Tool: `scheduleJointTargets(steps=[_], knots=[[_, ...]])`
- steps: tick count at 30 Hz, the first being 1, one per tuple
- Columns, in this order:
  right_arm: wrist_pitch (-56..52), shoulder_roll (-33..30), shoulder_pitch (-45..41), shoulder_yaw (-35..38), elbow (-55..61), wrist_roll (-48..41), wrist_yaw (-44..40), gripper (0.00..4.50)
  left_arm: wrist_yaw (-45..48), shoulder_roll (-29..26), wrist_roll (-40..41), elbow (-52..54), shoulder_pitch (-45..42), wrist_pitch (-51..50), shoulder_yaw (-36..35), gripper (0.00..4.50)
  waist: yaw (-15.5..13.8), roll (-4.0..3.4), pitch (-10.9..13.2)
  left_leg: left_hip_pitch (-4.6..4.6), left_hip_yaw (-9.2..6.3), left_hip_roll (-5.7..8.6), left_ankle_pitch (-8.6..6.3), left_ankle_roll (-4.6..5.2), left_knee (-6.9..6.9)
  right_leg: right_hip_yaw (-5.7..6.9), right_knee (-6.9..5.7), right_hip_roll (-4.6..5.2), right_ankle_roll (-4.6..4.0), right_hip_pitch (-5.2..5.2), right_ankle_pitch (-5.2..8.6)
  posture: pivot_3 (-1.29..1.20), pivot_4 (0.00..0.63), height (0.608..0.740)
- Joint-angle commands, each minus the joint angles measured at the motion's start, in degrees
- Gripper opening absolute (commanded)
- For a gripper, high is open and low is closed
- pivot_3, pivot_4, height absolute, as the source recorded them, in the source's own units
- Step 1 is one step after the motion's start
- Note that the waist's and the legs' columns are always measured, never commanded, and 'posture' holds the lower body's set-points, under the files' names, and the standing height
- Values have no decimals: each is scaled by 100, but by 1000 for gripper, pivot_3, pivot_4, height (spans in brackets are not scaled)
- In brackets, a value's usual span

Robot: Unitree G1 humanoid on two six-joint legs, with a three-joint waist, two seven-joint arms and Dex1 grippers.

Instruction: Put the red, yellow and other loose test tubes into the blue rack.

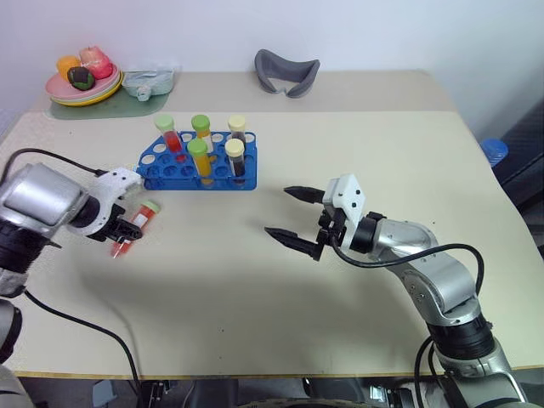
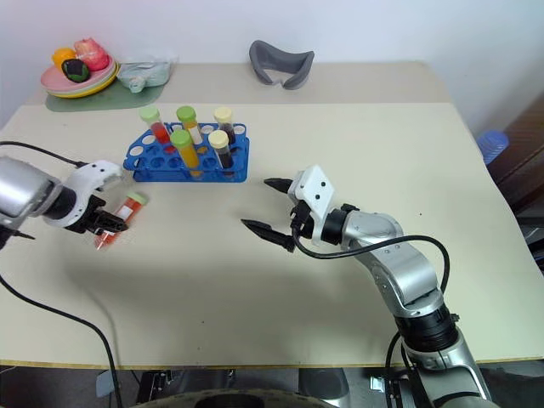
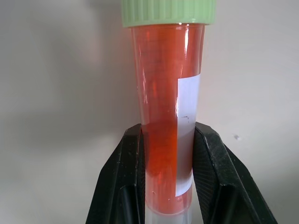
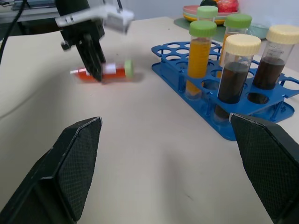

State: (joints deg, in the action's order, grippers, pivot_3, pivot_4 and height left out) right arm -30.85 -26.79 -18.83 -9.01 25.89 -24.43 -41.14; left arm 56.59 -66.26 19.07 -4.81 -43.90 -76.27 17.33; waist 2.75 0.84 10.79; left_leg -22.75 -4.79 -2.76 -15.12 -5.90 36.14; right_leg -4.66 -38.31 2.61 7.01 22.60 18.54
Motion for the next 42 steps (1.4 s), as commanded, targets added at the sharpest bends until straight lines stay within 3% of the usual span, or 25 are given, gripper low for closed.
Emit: scheduleJointTargets(steps=[1, 3, 6, 12, 15, 20, 26, 42], knots=[[-1, -96, 58, 174, 354, -109, 6, 4500, -816, 334, 95, 718, 703, 1247, -2431, 753, -12, -3, 0, -3, -2, -1, 0, 0, 1, 2, -1, 1, 0, 0, 0, 0, 150, 740], [-16, -117, 61, 196, 361, -136, 2, 4500, -1283, 744, -15, 1065, 1142, 2045, -3174, 753, -28, 1, -2, -2, -1, 0, 0, 0, 4, 4, 0, 6, 0, -2, 0, 0, 150, 740], [1, -43, -102, 152, 215, -132, 7, 4500, -2276, 1877, -133, 1412, 1442, 3336, -3823, 753, -34, -1, -3, 2, 0, 1, 0, 0, 9, 4, 0, 7, 1, -10, -1, 0, 150, 740], [24, 246, -438, 126, -110, -120, 87, 4500, -4299, 4048, -1210, 1206, 1855, 6385, -3503, 753, -37, 8, -8, -2, 1, 1, 1, -1, 19, 2, 3, 7, 2, -11, -3, 0, 150, 740], [-4, 303, -427, 63, -81, -127, 82, 4500, -4938, 4695, -1560, 643, 2015, 7391, -3344, 753, -20, 7, -9, -4, 2, 1, 0, -1, 17, 2, 1, 7, 2, -5, -3, 0, 150, 740], [-43, 328, -360, 23, 19, -116, 118, 4500, -5130, 4992, -1663, -311, 1900, 8363, -3195, 753, -21, 6, -10, -1, 2, 3, 0, 0, 17, 1, -4, 6, 1, -6, -4, 0, 150, 740], [-79, 315, -288, 33, 129, -114, 190, 4500, -5067, 5042, -1457, -1327, 1585, 8836, -3217, 753, -25, 6, -10, -1, 1, 4, 0, 0, 18, 3, -3, 6, 2, -8, -4, 0, 150, 740], [-68, 318, -269, 0, 161, -109, 223, 4500, -4855, 5321, -1256, -1988, 1380, 9215, -3054, 753, -21, 6, -11, 7, 0, 4, 0, 0, 15, 3, -2, 5, 2, -15, -3, 0, 150, 740]])
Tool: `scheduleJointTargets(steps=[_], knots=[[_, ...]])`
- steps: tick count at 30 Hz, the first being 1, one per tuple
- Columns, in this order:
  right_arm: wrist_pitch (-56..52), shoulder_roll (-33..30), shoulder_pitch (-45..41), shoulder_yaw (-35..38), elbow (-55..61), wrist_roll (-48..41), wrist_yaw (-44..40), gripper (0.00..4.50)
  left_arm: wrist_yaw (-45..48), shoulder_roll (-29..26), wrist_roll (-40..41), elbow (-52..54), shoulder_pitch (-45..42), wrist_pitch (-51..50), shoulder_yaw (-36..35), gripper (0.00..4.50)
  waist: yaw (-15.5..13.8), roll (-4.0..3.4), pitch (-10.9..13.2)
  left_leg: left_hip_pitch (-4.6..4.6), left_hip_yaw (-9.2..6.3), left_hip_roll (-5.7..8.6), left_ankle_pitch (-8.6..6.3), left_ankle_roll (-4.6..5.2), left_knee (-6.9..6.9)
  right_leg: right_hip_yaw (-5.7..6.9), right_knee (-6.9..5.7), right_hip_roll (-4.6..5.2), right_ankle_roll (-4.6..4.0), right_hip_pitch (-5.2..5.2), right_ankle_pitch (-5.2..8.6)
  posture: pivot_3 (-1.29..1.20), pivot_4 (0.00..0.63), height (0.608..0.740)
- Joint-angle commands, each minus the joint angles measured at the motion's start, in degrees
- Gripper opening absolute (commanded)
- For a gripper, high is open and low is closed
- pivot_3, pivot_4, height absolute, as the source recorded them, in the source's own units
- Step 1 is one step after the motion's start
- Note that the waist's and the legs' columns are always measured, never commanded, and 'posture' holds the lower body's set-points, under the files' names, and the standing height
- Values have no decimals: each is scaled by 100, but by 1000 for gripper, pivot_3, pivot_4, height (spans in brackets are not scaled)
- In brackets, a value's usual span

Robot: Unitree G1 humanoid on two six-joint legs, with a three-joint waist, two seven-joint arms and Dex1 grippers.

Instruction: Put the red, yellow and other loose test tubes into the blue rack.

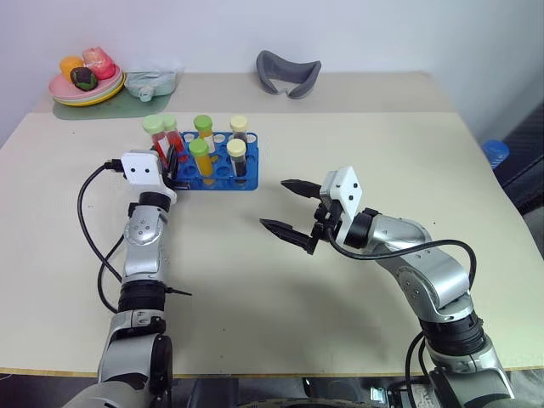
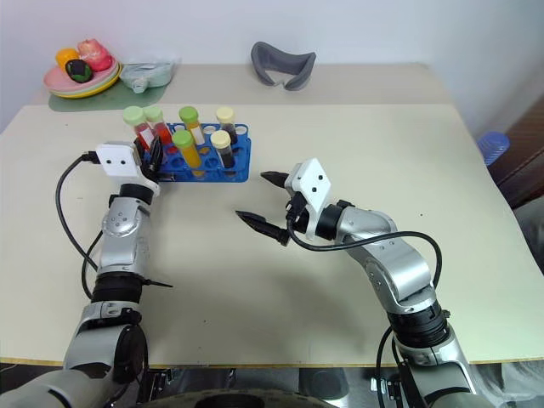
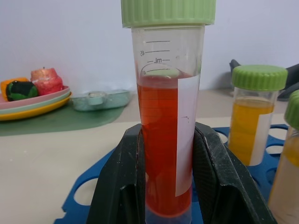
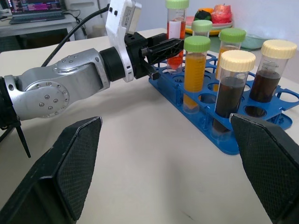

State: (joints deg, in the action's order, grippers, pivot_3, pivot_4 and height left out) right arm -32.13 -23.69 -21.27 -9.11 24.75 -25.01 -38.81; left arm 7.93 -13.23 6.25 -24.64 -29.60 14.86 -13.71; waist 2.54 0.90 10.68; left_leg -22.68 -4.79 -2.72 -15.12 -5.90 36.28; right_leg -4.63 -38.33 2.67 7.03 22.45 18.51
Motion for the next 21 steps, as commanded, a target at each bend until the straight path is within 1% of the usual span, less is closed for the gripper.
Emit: scheduleJointTargets(steps=[1, 13, 21], knots=[[63, 8, -25, 9, 273, -51, -13, 4500, -22, 25, 10, 2, -45, 110, 55, 753, 0, 0, 0, 1, 0, 0, 0, 0, 0, 0, 0, 0, 0, 0, 0, 0, 150, 740], [85, 33, -8, -40, 265, -52, -8, 4500, -327, 35, -79, 500, 313, -54, 99, 753, 0, 0, 0, 5, 0, 0, 0, 0, -2, 0, 0, 0, 0, -4, 0, 0, 150, 740], [90, 42, 3, -51, 263, -51, -9, 4500, -389, 35, -100, 589, 372, -130, 152, 753, 2, 0, 0, 7, 0, 0, 0, 0, -2, 0, 0, 0, 0, -5, 0, 0, 150, 740]])
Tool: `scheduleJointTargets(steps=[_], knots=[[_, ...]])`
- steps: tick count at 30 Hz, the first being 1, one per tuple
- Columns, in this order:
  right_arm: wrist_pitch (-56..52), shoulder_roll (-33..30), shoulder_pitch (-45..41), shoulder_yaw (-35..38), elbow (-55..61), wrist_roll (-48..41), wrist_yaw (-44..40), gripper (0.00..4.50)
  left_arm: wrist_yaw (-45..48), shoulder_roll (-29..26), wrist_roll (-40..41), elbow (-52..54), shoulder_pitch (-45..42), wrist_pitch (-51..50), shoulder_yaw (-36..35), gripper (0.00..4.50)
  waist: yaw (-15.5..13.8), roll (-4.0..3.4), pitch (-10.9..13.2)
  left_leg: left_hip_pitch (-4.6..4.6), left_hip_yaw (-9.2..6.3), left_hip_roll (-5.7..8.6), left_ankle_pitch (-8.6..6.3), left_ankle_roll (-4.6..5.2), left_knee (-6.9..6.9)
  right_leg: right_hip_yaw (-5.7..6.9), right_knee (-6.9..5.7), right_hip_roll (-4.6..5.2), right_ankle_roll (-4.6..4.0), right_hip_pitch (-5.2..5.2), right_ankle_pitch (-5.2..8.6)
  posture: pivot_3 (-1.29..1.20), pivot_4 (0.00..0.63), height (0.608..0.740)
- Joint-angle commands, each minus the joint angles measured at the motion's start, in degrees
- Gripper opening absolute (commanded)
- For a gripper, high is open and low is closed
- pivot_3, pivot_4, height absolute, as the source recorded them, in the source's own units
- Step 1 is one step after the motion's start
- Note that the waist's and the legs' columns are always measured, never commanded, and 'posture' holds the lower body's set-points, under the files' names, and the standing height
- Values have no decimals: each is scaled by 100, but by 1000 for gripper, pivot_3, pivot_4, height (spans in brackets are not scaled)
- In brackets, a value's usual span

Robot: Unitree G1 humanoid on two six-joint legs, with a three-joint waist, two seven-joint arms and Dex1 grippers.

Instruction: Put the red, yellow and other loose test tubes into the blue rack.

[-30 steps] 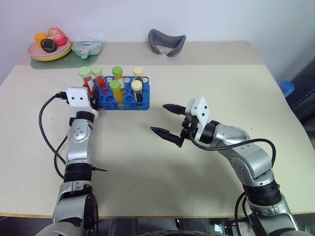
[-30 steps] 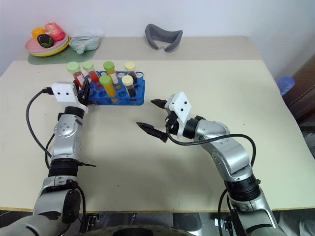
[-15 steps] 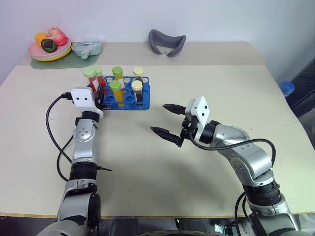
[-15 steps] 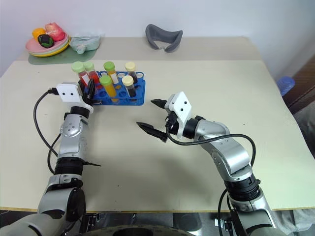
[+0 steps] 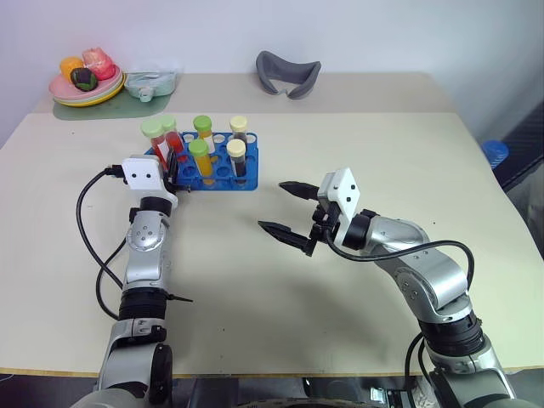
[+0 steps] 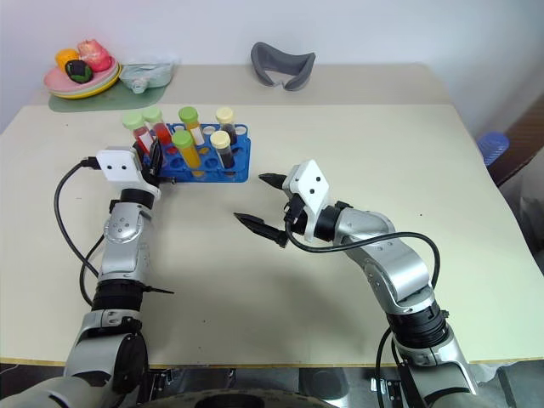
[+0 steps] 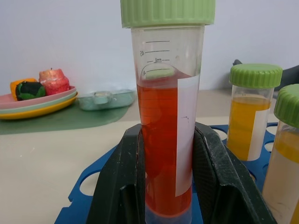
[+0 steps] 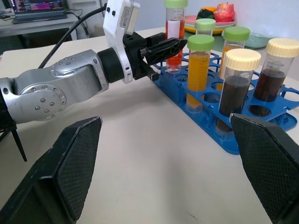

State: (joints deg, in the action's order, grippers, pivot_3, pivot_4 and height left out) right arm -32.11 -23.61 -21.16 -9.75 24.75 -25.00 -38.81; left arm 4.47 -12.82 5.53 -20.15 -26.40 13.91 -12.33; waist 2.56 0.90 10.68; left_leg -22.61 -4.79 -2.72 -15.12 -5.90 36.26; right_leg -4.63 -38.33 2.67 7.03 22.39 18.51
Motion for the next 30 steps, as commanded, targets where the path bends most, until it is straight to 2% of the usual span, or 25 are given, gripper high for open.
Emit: scheduleJointTargets(steps=[1, 17, 18, 23, 24, 28, 30], knots=[[89, 34, -7, 12, 262, -50, -9, 4500, -44, -7, -36, 138, 47, -42, 26, 753, -1, 0, 0, 0, 0, 0, 0, 0, 0, 0, 0, 0, 0, 0, 0, 0, 150, 740], [120, 43, 9, 8, 256, -34, -8, 4500, -95, 5, -54, 181, 1, -146, 80, 753, -2, -1, 0, 3, 0, 0, 0, 0, -1, 0, 0, 0, 0, -3, 0, 0, 150, 740], [125, 41, 14, 9, 258, -34, -11, 4500, -92, 13, -40, 189, 3, -146, 74, 1781, -1, -1, 0, 3, 0, 0, 0, 0, -1, 0, 1, 0, 0, -3, 0, 0, 150, 740], [124, 33, 23, 12, 263, -50, -28, 4500, -95, 31, -36, 231, 5, -182, 59, 4282, -1, -1, 0, 3, 0, 0, 0, 0, -1, 0, 1, 0, 0, -3, 0, 0, 150, 740], [122, 32, 23, 11, 262, -51, -31, 4500, -100, 30, -41, 235, 5, -189, 57, 4460, -1, 0, 0, 3, 0, 0, 0, 0, -1, 0, 1, 0, 0, -3, 0, 0, 150, 740], [113, 21, 28, 14, 265, -60, -46, 4500, -119, 27, -27, 325, 34, -220, 34, 4460, -2, -1, 0, 3, 0, 0, 0, 0, -1, 0, 2, 0, 0, -3, 0, 0, 150, 740], [94, 1, 50, 29, 298, -67, -43, 4500, -47, -22, 109, 691, 173, -333, -43, 4460, 2, -1, 0, 3, 0, 0, 0, 0, -1, 0, 2, 0, 0, -3, 0, 0, 150, 740]])
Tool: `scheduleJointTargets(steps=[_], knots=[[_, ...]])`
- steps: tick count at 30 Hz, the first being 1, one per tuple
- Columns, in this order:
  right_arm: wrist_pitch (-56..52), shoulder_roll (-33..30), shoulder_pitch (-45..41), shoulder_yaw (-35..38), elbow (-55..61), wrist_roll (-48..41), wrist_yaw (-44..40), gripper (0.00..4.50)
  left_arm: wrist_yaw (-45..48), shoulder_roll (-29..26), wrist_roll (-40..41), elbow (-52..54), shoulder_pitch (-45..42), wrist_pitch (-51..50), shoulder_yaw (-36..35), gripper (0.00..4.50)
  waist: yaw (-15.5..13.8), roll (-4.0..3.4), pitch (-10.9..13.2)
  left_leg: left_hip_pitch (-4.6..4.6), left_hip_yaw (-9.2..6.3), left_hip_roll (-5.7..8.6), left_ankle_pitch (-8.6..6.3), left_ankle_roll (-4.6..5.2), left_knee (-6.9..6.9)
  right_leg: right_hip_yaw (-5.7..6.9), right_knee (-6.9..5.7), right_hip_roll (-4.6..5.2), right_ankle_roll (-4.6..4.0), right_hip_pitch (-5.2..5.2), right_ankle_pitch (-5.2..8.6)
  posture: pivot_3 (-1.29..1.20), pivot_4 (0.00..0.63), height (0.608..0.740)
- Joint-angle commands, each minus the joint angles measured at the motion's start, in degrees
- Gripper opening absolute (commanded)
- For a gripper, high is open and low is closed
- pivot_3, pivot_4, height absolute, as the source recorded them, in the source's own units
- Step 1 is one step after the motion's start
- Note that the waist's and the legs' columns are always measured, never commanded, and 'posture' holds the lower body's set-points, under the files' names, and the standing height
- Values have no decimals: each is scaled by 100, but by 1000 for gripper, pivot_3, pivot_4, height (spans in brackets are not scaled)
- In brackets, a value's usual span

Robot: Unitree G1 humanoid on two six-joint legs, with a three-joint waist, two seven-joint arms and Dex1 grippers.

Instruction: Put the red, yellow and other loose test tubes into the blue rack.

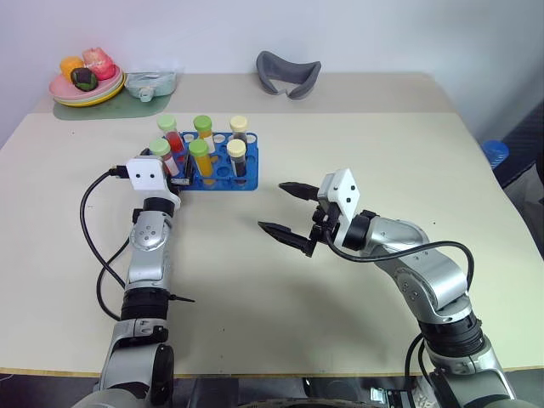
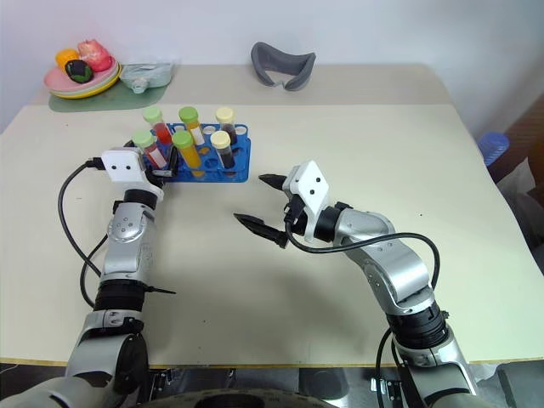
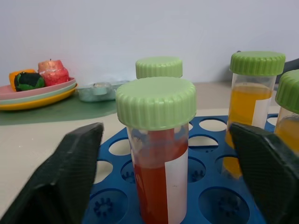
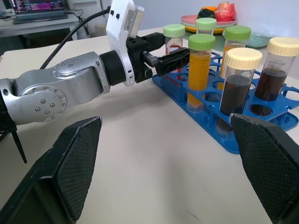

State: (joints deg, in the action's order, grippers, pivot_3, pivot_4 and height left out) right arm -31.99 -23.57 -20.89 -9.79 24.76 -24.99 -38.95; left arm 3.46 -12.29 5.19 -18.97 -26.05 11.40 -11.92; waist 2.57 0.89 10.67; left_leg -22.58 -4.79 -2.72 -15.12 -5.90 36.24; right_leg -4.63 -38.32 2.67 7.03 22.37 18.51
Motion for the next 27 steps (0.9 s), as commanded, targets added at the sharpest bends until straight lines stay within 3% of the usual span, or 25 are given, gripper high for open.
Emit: scheduleJointTargets(steps=[1, 5, 9, 13, 17, 27], knots=[[71, -28, 41, 55, 319, -74, -32, 4500, 167, -131, 275, 891, 273, -205, -125, 4460, 7, 0, 0, 0, 0, 0, 0, 0, -1, 0, 0, 0, 0, 0, 0, 0, 150, 740], [68, -273, 143, 289, 311, -122, -163, 4500, 559, -522, 786, 2284, 1003, -873, -401, 4460, 3, 0, 0, 0, 0, -2, 0, 0, -5, -2, 0, -1, 0, 3, 0, 0, 150, 740], [154, -756, 289, 807, -24, -157, -417, 4500, 1257, -1346, 1288, 3380, 2136, -1688, -849, 4460, 0, -2, 1, 4, 1, -3, 0, 1, -8, -2, 2, -1, -1, -2, 1, 0, 150, 740], [409, -1375, 442, 1509, -696, -92, -722, 4500, 2091, -2040, 1877, 3881, 3269, -2304, -1431, 4460, -15, -1, 1, 9, 3, -2, -1, 2, -9, -2, 12, 0, -1, -12, 1, 0, 150, 740], [577, -1877, 551, 1970, -1323, -102, -1066, 4500, 2729, -2471, 2298, 3882, 3872, -2583, -1963, 4460, -26, -1, 2, 8, 4, -2, -3, 5, -9, -2, 16, 0, -2, -13, 2, 0, 150, 740], [880, -1969, 578, 1954, -1755, 24, -1260, 4500, 3106, -2479, 2427, 3904, 4112, -2626, -2094, 4460, 1, -4, 3, 12, 9, -5, -4, 7, -10, -7, 15, -2, -3, -12, 2, 0, 150, 740]])
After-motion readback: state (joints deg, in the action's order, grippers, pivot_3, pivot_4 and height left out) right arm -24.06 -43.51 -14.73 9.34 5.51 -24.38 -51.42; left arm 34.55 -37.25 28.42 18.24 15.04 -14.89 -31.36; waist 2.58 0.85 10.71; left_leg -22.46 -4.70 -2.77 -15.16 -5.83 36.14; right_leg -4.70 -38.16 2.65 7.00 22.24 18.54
